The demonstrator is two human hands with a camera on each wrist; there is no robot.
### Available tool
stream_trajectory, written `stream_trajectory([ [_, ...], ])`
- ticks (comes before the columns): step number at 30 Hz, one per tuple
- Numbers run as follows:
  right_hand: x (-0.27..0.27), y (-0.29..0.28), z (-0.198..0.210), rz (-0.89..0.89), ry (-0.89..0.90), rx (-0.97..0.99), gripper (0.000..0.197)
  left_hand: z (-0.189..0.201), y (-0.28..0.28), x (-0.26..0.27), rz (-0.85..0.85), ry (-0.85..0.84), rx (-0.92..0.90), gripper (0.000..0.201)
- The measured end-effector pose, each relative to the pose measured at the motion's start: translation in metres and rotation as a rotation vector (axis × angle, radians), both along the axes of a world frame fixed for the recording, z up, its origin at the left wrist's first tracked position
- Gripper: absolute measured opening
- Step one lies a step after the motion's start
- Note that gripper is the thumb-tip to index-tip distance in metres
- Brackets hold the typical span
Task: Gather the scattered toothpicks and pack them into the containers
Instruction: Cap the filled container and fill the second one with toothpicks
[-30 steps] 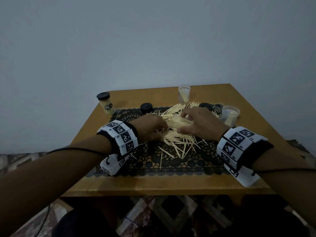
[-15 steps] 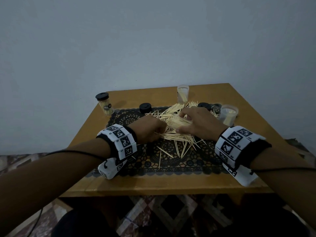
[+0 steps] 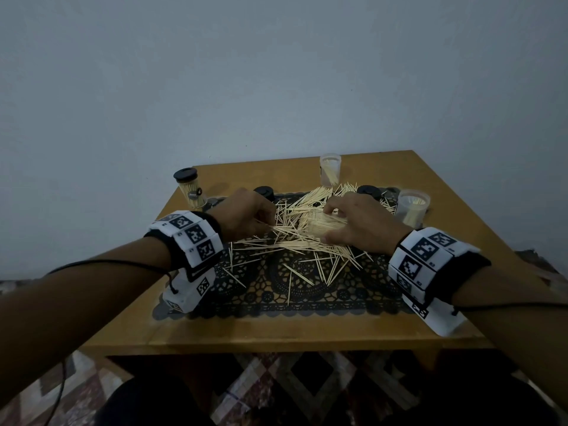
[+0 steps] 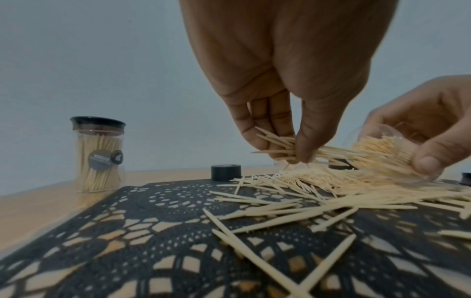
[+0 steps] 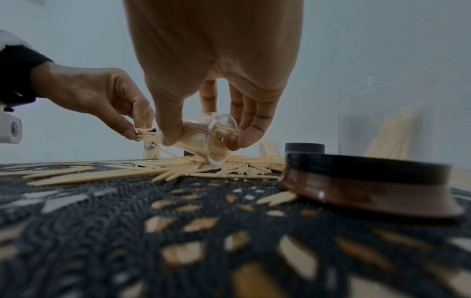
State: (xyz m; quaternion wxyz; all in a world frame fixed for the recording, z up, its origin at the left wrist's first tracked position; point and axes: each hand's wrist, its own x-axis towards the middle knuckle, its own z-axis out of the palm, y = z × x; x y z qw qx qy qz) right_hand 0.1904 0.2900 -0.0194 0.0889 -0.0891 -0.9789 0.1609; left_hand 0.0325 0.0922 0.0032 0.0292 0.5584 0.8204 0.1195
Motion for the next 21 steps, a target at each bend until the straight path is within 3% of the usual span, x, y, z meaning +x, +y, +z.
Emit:
stream_trajectory([
  [9, 0.0, -0.002, 0.001, 0.033, -0.012, -0.01, 0.053, 0.008, 0.001, 0.009, 0.031, 0.036, 0.105, 0.004],
  [15, 0.0, -0.003, 0.002, 0.051, -0.007, -0.013, 0.053, 0.002, 0.022, 0.027, -0.039, -0.003, 0.061, 0.003],
  [21, 0.001, -0.006, 0.003, 0.06, -0.016, -0.01, 0.053, 0.0, 0.03, 0.035, -0.036, 0.077, 0.107, 0.016],
])
